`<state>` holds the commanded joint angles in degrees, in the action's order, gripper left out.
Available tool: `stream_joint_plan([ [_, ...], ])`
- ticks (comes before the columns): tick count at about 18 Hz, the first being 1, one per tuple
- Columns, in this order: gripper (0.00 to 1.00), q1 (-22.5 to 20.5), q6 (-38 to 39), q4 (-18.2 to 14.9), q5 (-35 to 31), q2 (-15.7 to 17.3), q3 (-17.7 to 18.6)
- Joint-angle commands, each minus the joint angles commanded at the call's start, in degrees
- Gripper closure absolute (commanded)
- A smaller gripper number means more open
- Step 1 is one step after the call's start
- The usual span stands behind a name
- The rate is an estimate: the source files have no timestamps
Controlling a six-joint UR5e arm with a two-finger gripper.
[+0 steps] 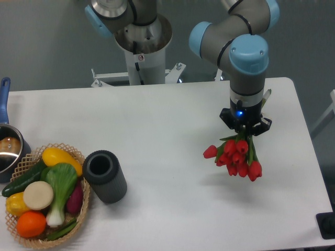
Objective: Insert the flowers into the vase
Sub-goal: 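Carry the red tulip bunch in the gripper toward the black vase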
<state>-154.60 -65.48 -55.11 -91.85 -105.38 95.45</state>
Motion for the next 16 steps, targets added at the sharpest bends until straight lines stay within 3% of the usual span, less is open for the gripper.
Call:
stream_joint_plan([
  [7, 1.00, 0.26, 2.89, 0.17, 9.56, 3.34, 0.00],
  [16, 1.00, 0.97, 13.51, 0.79, 43.82, 7.91, 0.09],
])
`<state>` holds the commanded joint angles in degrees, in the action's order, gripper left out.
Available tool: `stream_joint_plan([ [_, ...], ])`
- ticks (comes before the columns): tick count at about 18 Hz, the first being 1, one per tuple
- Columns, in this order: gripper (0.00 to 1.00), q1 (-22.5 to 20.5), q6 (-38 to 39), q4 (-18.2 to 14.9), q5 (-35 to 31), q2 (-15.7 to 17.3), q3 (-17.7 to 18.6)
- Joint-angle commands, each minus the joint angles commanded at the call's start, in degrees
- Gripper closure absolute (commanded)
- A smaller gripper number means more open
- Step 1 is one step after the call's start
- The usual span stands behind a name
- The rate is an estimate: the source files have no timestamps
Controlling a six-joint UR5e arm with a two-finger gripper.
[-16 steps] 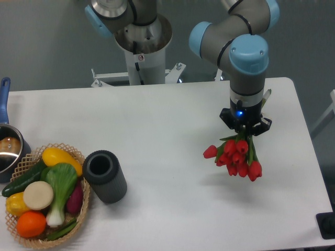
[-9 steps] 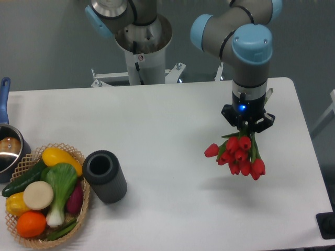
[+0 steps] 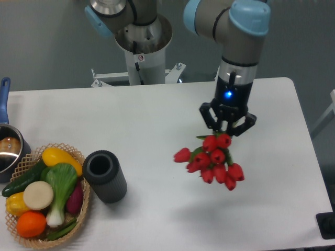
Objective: Insert the flowers into the vase
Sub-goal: 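Carry the red tulip bunch in the gripper toward the black vase, then lower the tulip stems into the black vase opening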
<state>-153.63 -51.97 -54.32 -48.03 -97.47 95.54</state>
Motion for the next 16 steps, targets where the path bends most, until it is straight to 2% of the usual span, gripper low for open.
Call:
stream_joint_plan([
  [2, 1.00, 0.61, 3.44, 0.26, 5.29, 0.27, -0.52],
  [5, 1.00, 2.28, 3.81, 0.35, 10.65, 0.53, -0.88],
  [9, 1.00, 3.60, 5.20, 5.70, 20.93, 0.18, -0.18],
  [13, 1.00, 5.09, 6.35, 7.90, 27.09, -1.48, -0.53],
  [16, 1.00, 5.71, 6.35, 8.17, 30.71, -2.80, -1.14],
])
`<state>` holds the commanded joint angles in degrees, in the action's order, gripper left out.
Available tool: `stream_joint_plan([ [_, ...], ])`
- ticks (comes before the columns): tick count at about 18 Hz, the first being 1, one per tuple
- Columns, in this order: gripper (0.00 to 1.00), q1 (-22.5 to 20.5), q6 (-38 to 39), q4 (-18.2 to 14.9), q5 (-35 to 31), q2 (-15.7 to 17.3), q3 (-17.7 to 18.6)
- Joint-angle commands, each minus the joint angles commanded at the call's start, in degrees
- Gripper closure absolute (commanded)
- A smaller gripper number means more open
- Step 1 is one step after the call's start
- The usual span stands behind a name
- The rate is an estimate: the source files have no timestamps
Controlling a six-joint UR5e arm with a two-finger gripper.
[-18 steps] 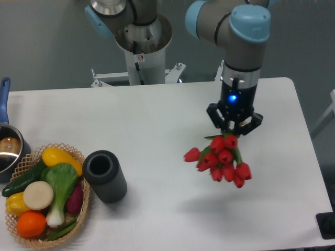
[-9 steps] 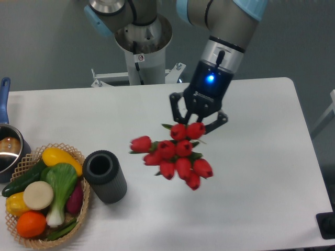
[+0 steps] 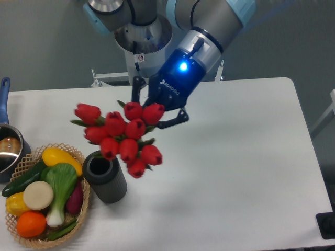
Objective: Insert the flowers into the vase
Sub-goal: 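Lower the tulip stems into the black vase opening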
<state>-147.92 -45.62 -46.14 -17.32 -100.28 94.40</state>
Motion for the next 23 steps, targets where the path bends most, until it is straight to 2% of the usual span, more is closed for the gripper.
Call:
stream_joint_plan([
  [7, 1.00, 3.25, -0.35, 0.18, 2.81, -2.11, -1.23],
  [11, 1.00, 4.22, -0.35, 0.61, 2.82, -4.66, -3.16],
  [15, 1.00, 4.48, -0.44, 0.62, 2.64, -5.45, -2.82],
  [23, 0.99, 5.36, -2.72, 0.70, 1.85, -5.63, 0.69],
])
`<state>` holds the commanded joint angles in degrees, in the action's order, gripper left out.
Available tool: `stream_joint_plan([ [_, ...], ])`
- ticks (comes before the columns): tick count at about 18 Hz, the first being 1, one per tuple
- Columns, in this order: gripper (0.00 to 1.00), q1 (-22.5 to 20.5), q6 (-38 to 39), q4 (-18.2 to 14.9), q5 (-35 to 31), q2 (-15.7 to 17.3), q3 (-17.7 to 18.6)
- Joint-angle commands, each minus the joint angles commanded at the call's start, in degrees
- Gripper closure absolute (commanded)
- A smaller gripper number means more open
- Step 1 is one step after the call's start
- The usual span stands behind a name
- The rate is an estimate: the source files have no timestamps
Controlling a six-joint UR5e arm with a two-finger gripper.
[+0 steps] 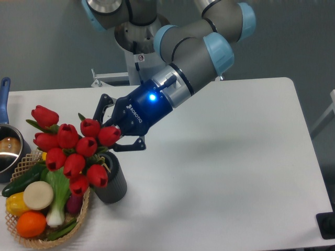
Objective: Insert the flowers into the vase
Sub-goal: 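Lower the tulip stems into the black vase opening, then open the gripper to release the tulips and lift away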
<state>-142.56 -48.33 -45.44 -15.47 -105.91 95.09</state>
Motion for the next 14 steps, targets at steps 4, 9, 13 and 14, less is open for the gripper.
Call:
stream_joint_plan([
  [4, 0.97, 0.09, -4.39, 0.09, 0.09, 0.26, 4.30],
  [9, 0.92, 0.18, -6.86, 0.26, -0.09, 0.18, 7.74],
  [13, 0.65, 0.79, -8.01, 0.09, -3.32, -1.41, 8.35],
  [14, 0.53, 0.79, -7.83, 0.09, -4.99, -1.32, 8.88],
])
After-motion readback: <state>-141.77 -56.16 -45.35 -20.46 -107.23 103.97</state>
